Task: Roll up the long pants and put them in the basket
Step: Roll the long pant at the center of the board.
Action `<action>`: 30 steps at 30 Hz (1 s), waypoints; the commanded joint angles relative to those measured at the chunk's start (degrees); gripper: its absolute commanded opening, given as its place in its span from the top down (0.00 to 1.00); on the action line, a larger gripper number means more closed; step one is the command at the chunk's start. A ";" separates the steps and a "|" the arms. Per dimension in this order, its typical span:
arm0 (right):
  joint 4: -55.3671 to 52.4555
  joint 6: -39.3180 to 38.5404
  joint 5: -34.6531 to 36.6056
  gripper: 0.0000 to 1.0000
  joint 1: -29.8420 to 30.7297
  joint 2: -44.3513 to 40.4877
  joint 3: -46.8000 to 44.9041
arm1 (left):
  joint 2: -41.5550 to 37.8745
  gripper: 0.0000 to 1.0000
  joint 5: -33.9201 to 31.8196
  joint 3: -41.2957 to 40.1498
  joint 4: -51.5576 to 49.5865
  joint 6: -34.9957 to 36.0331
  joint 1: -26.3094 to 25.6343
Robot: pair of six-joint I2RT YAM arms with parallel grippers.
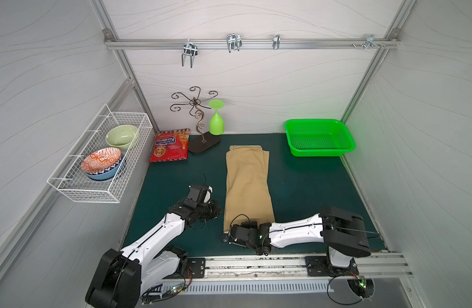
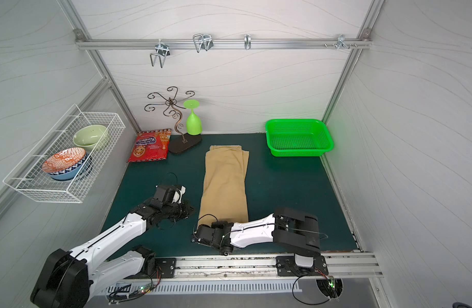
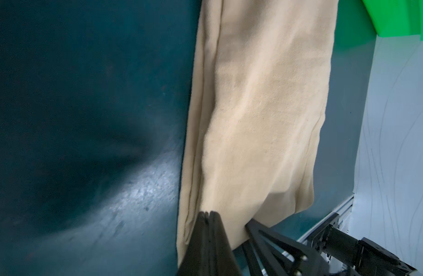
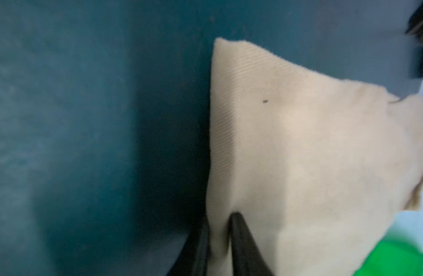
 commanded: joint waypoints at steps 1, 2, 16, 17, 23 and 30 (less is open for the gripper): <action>-6.03 2.41 -9.74 0.91 -0.48 -0.45 -1.69 | 4.69 1.00 8.19 1.33 11.20 -0.45 0.20; -6.66 2.98 -11.07 0.96 -0.47 -1.22 -1.60 | 6.29 1.00 9.59 1.70 12.75 -0.49 -0.06; -18.73 10.94 -36.64 1.00 -5.71 -12.53 1.84 | 22.84 1.00 9.46 -0.02 13.87 2.97 -8.06; -19.71 11.15 -39.40 1.00 -6.67 -12.95 2.28 | 23.72 1.00 10.01 -0.14 14.25 2.77 -8.08; -28.08 10.61 -55.56 1.00 -13.16 -13.12 8.13 | 28.27 1.00 10.33 -0.31 13.92 3.57 -7.99; -39.92 7.67 -69.75 1.00 -21.21 -6.52 20.62 | 22.88 1.00 6.10 1.38 7.34 4.68 -7.97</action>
